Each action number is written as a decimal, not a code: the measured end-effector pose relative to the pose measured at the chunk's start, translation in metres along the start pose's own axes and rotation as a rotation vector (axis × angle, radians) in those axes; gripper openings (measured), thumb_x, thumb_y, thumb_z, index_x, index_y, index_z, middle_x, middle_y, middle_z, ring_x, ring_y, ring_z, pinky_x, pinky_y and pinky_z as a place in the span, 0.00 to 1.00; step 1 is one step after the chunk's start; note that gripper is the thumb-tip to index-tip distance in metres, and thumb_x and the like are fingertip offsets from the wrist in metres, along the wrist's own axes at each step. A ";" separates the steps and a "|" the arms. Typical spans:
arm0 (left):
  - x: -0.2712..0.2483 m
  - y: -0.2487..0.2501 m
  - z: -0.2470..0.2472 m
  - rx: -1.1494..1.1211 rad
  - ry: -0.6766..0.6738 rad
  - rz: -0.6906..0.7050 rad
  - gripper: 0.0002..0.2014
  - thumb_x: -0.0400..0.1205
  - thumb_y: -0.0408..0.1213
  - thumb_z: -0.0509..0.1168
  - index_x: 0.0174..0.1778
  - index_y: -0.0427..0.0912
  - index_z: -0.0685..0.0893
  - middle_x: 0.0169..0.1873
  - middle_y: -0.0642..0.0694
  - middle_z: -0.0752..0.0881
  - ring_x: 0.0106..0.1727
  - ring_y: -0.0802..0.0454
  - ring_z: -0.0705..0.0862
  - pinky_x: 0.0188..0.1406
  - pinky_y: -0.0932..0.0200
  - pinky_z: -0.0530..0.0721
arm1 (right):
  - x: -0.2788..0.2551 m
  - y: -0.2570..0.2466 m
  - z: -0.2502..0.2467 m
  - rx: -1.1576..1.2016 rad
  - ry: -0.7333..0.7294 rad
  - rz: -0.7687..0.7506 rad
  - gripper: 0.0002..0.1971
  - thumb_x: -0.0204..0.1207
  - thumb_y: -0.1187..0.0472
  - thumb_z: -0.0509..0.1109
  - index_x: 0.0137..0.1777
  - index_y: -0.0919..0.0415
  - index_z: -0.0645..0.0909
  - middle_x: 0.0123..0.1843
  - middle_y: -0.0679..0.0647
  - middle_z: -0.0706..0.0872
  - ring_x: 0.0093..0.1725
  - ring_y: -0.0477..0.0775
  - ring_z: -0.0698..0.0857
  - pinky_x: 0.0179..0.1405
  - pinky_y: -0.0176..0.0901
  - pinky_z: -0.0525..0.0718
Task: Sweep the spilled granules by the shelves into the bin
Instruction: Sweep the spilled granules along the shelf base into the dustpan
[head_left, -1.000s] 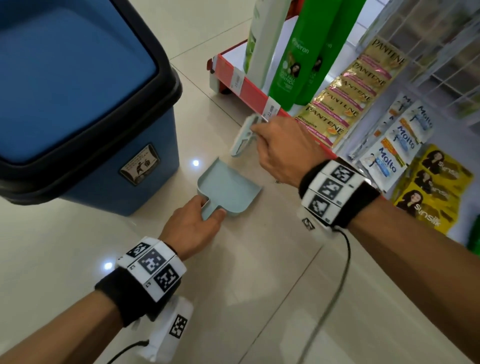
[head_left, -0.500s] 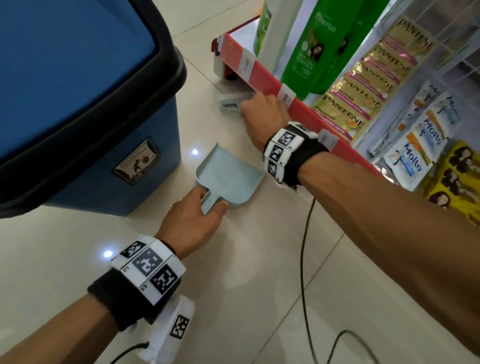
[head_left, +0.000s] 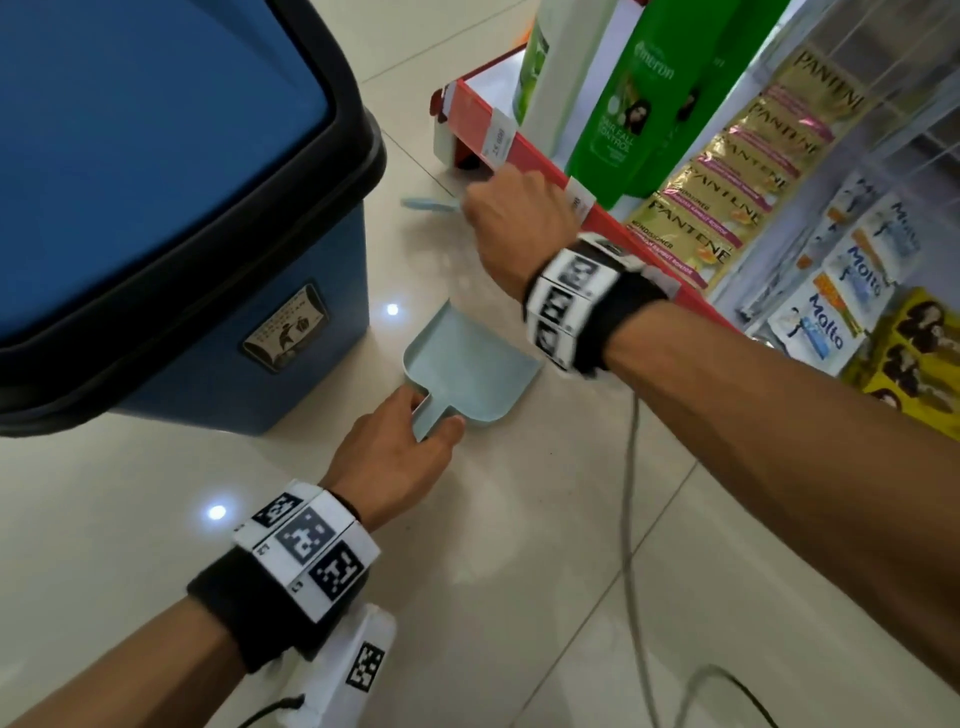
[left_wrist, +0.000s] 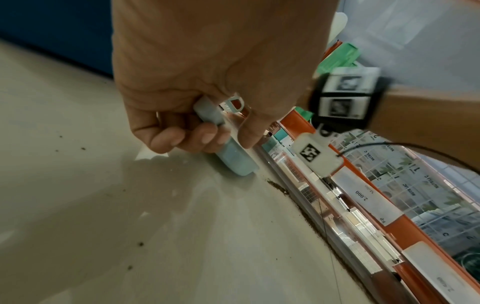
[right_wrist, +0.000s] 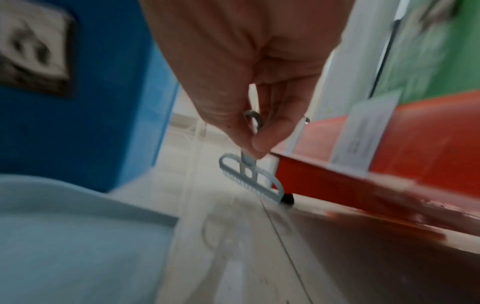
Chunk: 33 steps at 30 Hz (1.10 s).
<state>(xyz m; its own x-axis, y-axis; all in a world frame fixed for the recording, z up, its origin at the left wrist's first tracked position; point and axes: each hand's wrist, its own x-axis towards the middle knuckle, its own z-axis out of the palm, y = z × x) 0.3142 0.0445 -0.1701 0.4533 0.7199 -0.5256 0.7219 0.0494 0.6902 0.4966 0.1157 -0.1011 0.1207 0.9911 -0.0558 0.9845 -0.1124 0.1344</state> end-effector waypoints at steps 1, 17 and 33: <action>-0.001 -0.001 0.000 0.000 0.001 -0.003 0.17 0.82 0.57 0.61 0.62 0.54 0.77 0.50 0.53 0.86 0.47 0.53 0.85 0.42 0.55 0.81 | 0.008 -0.002 0.006 0.004 -0.035 0.015 0.14 0.85 0.70 0.55 0.61 0.68 0.81 0.52 0.65 0.82 0.54 0.68 0.86 0.40 0.51 0.73; -0.026 -0.010 0.004 0.032 -0.070 -0.009 0.15 0.85 0.50 0.59 0.64 0.50 0.77 0.52 0.52 0.84 0.51 0.51 0.83 0.48 0.53 0.80 | -0.074 0.051 -0.009 0.122 -0.109 -0.019 0.17 0.84 0.66 0.58 0.65 0.56 0.84 0.46 0.65 0.85 0.47 0.65 0.86 0.43 0.52 0.82; -0.028 -0.008 0.003 0.029 -0.075 -0.048 0.21 0.84 0.50 0.60 0.73 0.50 0.73 0.63 0.45 0.85 0.58 0.44 0.85 0.51 0.55 0.79 | -0.116 0.080 -0.004 -0.027 -0.316 -0.061 0.15 0.85 0.56 0.62 0.67 0.49 0.83 0.43 0.55 0.77 0.46 0.59 0.81 0.41 0.46 0.77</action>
<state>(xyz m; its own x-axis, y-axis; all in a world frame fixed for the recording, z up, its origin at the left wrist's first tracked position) 0.2971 0.0221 -0.1626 0.4549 0.6634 -0.5942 0.7582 0.0614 0.6491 0.5610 -0.0077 -0.0800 0.0993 0.9243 -0.3686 0.9880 -0.0475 0.1471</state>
